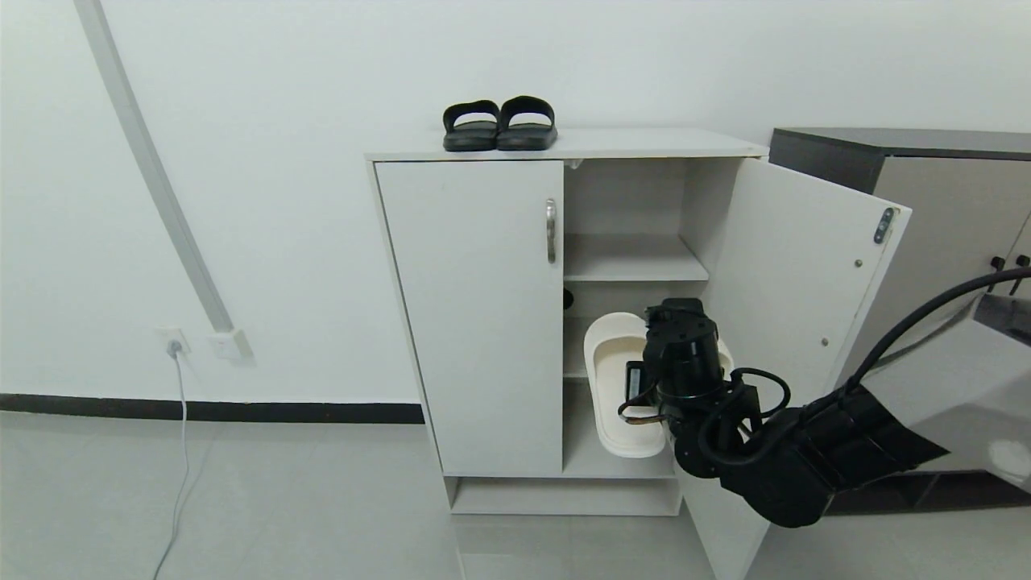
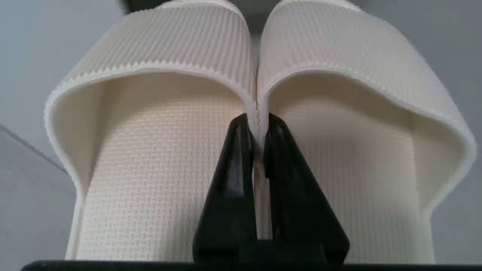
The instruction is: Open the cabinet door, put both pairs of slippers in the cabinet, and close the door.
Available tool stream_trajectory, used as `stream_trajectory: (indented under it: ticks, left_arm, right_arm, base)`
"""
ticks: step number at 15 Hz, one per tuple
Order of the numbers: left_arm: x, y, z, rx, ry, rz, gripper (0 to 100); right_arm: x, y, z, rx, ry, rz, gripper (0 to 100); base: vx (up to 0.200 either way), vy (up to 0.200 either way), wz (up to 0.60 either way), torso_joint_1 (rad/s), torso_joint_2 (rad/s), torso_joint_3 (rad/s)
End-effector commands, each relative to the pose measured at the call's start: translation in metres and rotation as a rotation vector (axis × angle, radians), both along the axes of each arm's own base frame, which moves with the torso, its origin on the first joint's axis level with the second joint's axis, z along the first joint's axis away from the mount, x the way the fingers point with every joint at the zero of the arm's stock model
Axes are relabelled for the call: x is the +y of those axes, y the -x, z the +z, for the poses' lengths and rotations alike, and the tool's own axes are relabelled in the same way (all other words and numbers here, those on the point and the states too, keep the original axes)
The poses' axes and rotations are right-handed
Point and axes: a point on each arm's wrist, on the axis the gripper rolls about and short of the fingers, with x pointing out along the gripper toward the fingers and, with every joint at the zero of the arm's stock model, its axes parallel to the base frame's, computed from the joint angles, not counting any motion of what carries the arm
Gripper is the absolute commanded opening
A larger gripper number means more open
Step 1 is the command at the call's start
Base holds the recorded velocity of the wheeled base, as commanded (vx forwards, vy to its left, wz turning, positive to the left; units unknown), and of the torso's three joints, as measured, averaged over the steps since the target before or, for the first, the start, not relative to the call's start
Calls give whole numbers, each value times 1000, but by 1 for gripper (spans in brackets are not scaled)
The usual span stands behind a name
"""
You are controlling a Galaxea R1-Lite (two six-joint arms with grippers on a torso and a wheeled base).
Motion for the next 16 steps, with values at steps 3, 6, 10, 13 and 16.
stream_trajectory:
  ticks: [3,6,10,13,16]
  left_arm:
    - [0,0,0,3,1,2,0]
    - [0,0,0,3,2,2,0]
    - [0,0,0,3,2,2,0]
    - [0,0,0,3,4,2,0]
    - [0,0,0,3,4,2,0]
  right_arm:
    - [14,-1,-24,15,12,35,0]
    - [19,-9,-42,16,-1,71,0]
    - [5,-25,-52,44,-2,68,0]
    - [-6,-38,-57,52,1,34,0]
    - [-15,-47,-60,53,1,5,0]
  base:
    - [0,0,0,0,0,0]
    - [0,0,0,0,0,0]
    - [0,0,0,0,0,0]
    - [0,0,0,0,0,0]
    - [0,0,0,0,0,0]
